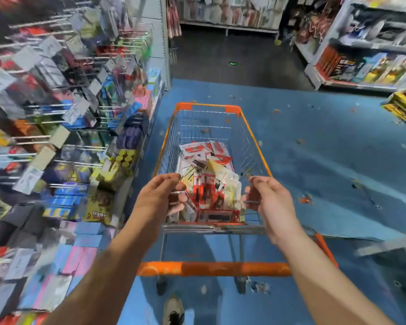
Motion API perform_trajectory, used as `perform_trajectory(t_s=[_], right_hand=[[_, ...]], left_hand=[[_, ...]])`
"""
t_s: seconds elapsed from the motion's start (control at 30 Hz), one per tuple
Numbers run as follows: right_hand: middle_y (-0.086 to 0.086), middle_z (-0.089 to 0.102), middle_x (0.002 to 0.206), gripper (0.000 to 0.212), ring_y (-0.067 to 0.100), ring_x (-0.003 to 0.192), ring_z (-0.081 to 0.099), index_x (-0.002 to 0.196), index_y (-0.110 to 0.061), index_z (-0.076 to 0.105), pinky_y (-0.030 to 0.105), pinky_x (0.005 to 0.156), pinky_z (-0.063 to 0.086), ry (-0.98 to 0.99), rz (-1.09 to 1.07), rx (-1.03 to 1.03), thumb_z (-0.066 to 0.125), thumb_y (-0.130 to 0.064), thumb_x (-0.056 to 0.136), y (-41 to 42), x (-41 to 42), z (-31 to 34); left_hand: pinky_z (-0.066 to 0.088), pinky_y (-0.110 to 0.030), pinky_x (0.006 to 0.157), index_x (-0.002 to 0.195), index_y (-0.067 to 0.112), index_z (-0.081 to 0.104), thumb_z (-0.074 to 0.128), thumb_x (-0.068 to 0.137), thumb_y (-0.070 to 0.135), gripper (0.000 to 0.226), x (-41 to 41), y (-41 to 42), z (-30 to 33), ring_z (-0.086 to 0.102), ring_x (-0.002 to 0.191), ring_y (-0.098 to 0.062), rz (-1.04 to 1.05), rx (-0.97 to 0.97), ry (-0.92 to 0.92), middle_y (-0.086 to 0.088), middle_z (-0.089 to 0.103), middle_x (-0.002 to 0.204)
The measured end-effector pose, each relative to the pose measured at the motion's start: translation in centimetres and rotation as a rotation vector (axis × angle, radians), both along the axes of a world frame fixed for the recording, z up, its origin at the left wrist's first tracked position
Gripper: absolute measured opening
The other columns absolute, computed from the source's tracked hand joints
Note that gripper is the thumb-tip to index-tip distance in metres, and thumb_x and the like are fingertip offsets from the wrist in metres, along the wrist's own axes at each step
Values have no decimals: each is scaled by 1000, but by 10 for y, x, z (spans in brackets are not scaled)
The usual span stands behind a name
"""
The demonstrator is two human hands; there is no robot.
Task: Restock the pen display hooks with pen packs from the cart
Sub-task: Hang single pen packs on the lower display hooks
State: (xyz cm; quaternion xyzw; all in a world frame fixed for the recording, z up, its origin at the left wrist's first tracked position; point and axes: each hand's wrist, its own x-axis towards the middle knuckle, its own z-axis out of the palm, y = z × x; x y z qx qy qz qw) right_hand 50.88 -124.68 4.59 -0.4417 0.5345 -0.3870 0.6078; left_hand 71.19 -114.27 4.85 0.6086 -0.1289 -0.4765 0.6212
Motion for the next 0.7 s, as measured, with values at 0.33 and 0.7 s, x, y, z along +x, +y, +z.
perform_trajectory(t_s=[0.33,0.7], right_hand=[[6,59,75,10,15,58,56,95,-11,60,24,52,44,132,92,125,57,-14,104,-83,21,-36],[4,61,69,13,13,46,56,90,-11,63,21,44,41,372,262,365,60,-17,101,-184,48,-162]], left_hand=[[54,-28,64,101,13,68,57,103,17,11,34,-90,-33,62,65,-19,-39,166,60,-4,71,80],[52,-34,75,88,16,66,55,103,19,20,36,-176,-133,64,71,-20,-32,433,74,-4,69,81]])
